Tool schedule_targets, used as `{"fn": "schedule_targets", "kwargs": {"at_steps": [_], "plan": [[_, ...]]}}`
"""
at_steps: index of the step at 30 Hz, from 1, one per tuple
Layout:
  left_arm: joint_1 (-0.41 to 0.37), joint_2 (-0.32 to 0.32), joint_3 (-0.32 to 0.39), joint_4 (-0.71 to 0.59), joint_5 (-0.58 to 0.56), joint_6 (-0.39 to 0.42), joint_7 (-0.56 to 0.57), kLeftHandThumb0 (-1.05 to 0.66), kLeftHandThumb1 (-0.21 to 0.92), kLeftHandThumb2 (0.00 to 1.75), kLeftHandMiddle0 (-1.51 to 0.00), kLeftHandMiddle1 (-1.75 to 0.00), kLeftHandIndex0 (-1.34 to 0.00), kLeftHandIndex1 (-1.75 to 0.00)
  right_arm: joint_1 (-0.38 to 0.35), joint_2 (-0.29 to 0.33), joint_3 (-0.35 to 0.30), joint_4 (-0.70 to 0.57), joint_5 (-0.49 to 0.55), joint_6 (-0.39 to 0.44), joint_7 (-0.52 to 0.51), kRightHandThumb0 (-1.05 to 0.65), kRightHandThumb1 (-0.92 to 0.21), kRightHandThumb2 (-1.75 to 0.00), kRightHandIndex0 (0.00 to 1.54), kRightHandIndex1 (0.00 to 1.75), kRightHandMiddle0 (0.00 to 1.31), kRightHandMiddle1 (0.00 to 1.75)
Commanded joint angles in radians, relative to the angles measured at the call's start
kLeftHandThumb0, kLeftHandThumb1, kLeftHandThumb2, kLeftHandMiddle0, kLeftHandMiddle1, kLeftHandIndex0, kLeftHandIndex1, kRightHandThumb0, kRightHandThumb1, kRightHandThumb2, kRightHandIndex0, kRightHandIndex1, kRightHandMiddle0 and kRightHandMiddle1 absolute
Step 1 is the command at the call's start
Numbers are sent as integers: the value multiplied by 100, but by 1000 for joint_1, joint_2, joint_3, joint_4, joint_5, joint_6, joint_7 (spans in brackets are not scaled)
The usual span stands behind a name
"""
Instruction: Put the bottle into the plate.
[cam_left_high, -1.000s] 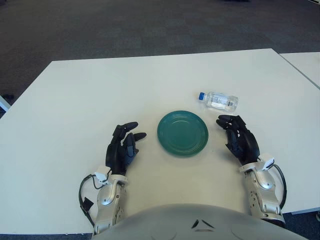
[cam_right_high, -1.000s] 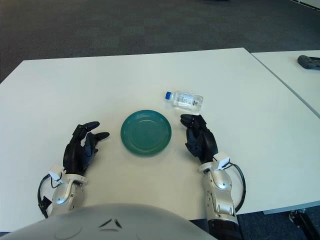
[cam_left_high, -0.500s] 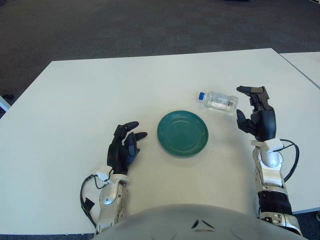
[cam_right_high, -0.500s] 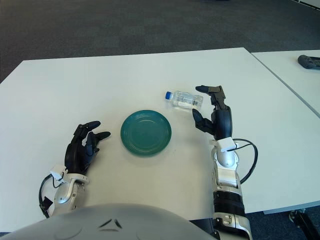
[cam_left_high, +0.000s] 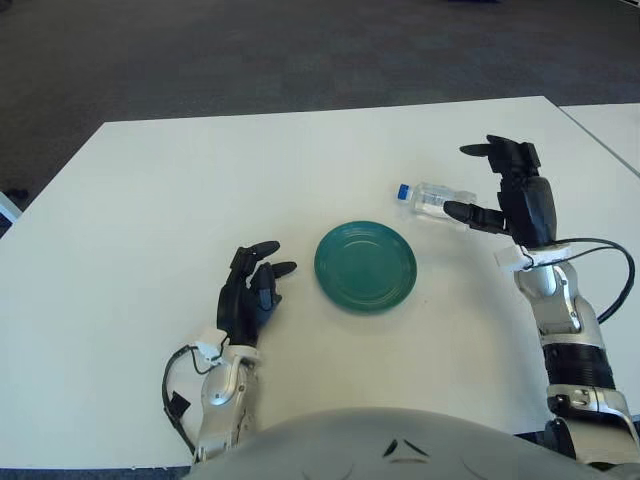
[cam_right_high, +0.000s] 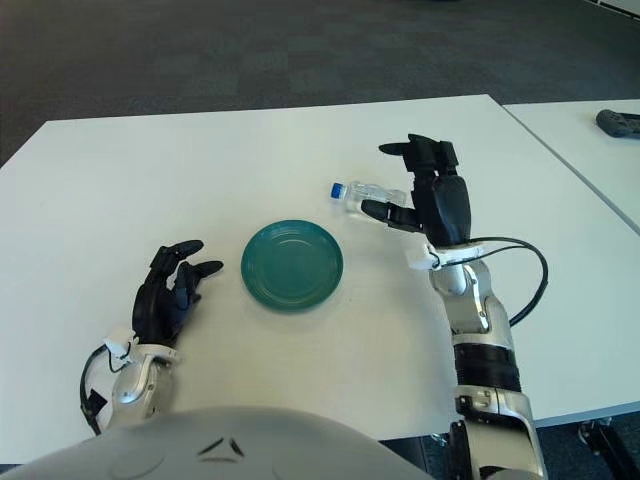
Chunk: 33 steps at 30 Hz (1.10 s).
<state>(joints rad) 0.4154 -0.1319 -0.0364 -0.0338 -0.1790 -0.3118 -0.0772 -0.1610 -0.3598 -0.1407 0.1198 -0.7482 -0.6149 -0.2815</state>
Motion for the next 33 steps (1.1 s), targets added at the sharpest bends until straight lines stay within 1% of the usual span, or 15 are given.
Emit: {"fn": "schedule_targets", "kwargs": {"at_steps": [1, 3, 4, 6, 8, 10, 11, 13, 14, 17, 19, 20, 24, 29, 33], "plan": [[4, 1, 3, 32, -4, 16, -5, -70, 92, 67, -58, -115, -35, -117, -81, -32, 78, 9, -94, 87, 35, -84, -92, -36, 32, 34, 0, 85], [4, -1, 1, 34, -5, 14, -5, -70, 92, 67, -58, -115, -34, -117, -139, -46, 121, 46, -126, 130, 52, -87, -92, -36, 31, 28, 0, 81], [2, -3, 0, 35, -4, 13, -5, -70, 92, 67, -58, -114, -34, -117, -190, -43, 155, 81, -154, 161, 67, -88, -92, -35, 31, 26, 0, 80], [0, -3, -2, 37, -4, 13, -5, -71, 92, 67, -58, -114, -34, -117, -242, -41, 198, 116, -179, 200, 78, -91, -92, -34, 30, 18, 0, 73], [-4, -6, -11, 39, 7, 13, 0, -72, 92, 68, -58, -114, -33, -117, -344, -34, 281, 198, -246, 249, 120, -94, -92, -35, 28, 15, 0, 70], [-7, -8, -23, 38, 20, 11, 4, -72, 92, 68, -58, -114, -32, -117, -443, -35, 368, 294, -313, 281, 169, -99, -92, -41, 24, 10, 0, 58], [-7, -9, -28, 37, 24, 10, 5, -73, 92, 69, -58, -114, -32, -117, -479, -37, 400, 335, -334, 287, 183, -101, -92, -46, 19, 7, 0, 47], [-8, -10, -32, 36, 27, 9, 5, -73, 92, 69, -58, -114, -32, -117, -514, -41, 433, 378, -344, 295, 185, -103, -92, -51, 15, 3, 0, 34], [-10, -9, -35, 36, 30, 8, 5, -73, 92, 70, -58, -114, -32, -117, -566, -38, 463, 463, -356, 289, 181, -104, -92, -52, 14, 2, 0, 32], [-11, -7, -42, 35, 36, 4, 5, -74, 92, 70, -58, -115, -32, -118, -708, -23, 546, 699, -381, 272, 177, -105, -92, -59, 4, 1, 0, 10], [-13, -5, -44, 31, 32, 7, 2, -74, 92, 70, -57, -114, -31, -118, -795, 5, 578, 848, -375, 265, 207, -105, -92, -61, 2, 0, 0, 5], [-12, -4, -46, 28, 30, 9, 0, -74, 92, 70, -57, -114, -31, -118, -826, 15, 587, 886, -366, 261, 238, -105, -92, -62, 1, 0, 0, 4], [-7, -6, -50, 21, 31, 2, 1, -76, 92, 69, -56, -113, -30, -117, -893, 25, 619, 958, -343, 246, 292, -105, -92, -65, 0, 0, 0, 1], [-1, -9, -57, 17, 39, -15, 5, -78, 92, 69, -56, -112, -31, -117, -947, 38, 662, 1033, -326, 241, 287, -105, -92, -66, 0, 0, 0, 0], [2, -10, -63, 14, 42, -22, 8, -80, 92, 69, -57, -113, -31, -118, -967, 47, 690, 1077, -302, 236, 277, -105, -92, -66, 0, 0, 0, 0]]}}
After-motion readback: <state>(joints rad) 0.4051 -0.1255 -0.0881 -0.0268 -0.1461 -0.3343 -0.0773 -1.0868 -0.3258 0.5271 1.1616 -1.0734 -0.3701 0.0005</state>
